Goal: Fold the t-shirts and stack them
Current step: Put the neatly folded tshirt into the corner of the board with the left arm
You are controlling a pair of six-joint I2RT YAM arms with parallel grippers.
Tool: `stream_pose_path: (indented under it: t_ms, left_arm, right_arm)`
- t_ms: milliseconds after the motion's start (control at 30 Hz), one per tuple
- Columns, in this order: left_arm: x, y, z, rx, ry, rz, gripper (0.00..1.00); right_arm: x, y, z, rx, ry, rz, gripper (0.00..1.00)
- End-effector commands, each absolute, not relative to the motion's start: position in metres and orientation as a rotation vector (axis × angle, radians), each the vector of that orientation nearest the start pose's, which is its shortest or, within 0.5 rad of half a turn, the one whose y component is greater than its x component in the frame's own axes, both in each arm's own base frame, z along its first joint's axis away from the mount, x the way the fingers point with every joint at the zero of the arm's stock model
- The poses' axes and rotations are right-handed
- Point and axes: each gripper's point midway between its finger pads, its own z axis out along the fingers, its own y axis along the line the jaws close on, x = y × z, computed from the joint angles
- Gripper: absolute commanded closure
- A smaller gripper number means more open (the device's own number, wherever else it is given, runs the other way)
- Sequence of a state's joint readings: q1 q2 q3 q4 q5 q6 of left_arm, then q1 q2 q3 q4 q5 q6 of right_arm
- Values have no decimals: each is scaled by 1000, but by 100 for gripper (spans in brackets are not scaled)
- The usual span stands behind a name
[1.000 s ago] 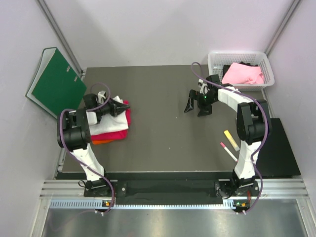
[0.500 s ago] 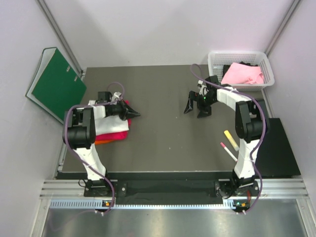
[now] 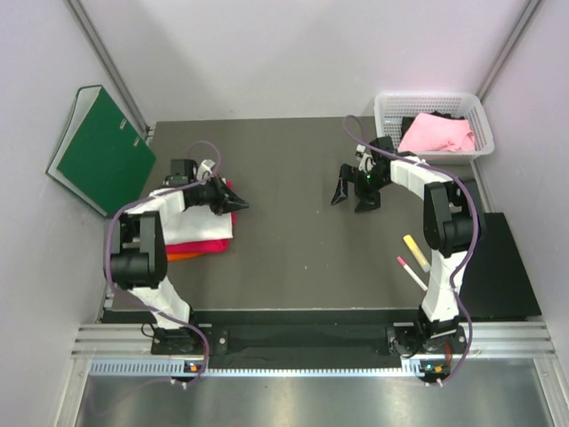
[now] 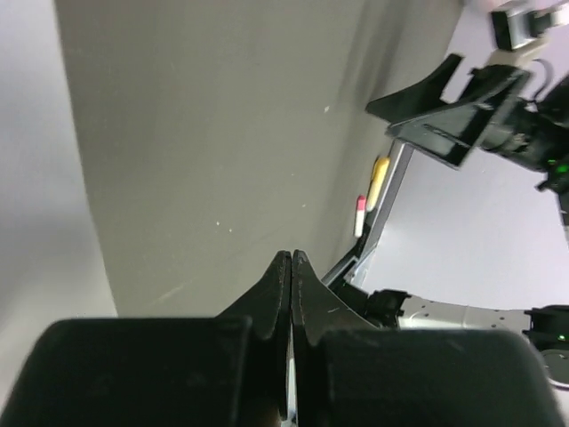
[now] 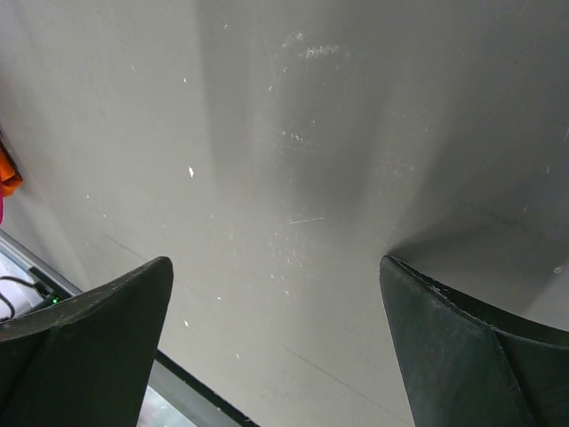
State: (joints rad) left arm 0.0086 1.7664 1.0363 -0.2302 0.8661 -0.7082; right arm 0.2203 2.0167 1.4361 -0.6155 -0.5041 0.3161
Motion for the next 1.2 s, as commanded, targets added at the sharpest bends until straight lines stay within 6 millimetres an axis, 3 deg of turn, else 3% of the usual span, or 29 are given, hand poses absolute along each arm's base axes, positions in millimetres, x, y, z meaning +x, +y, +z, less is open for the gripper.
stream_pose_path:
  t_ms: [0, 67, 100, 133, 200, 233, 300, 367, 500, 800, 933, 1167]
  left_arm:
    - [360, -125, 133, -512, 2415, -1283, 100]
    - [368, -124, 148, -446, 2433, -1189, 100]
    - [361, -114, 137, -448, 2526, -1024, 100]
    - [378, -113, 160, -383, 2493, -950, 100]
    - [384, -114, 163, -322, 2547, -779, 100]
    - [393, -104, 175, -326, 2548, -598, 100]
    - [409, -93, 186, -334, 2538, -445, 100]
    - [417, -70, 181, -404, 2541, -263, 100]
    - [450, -59, 170, -438, 2548, -154, 100]
    - [489, -41, 132, -554, 2623, -7, 100]
    - [490, -28, 114, -603, 2645, 33, 100]
    - [473, 0, 82, -660, 2735, 133, 100]
  right_arm:
    - [392, 190, 51, -32, 2773, 860, 0]
    - [392, 190, 50, -32, 2775, 862, 0]
    - [391, 190, 50, -34, 2778, 864, 0]
    - [392, 190, 49, -30, 2778, 866, 0]
    - [392, 191, 49, -32, 2779, 870, 0]
    - [392, 191, 49, -31, 2777, 870, 0]
    - [392, 191, 49, -30, 2776, 873, 0]
    - [392, 191, 51, -31, 2774, 875, 0]
    - [391, 190, 52, -33, 2773, 871, 0]
    - [386, 189, 53, -42, 2773, 865, 0]
    - [384, 188, 52, -48, 2780, 860, 0]
    - [382, 187, 50, -50, 2786, 867, 0]
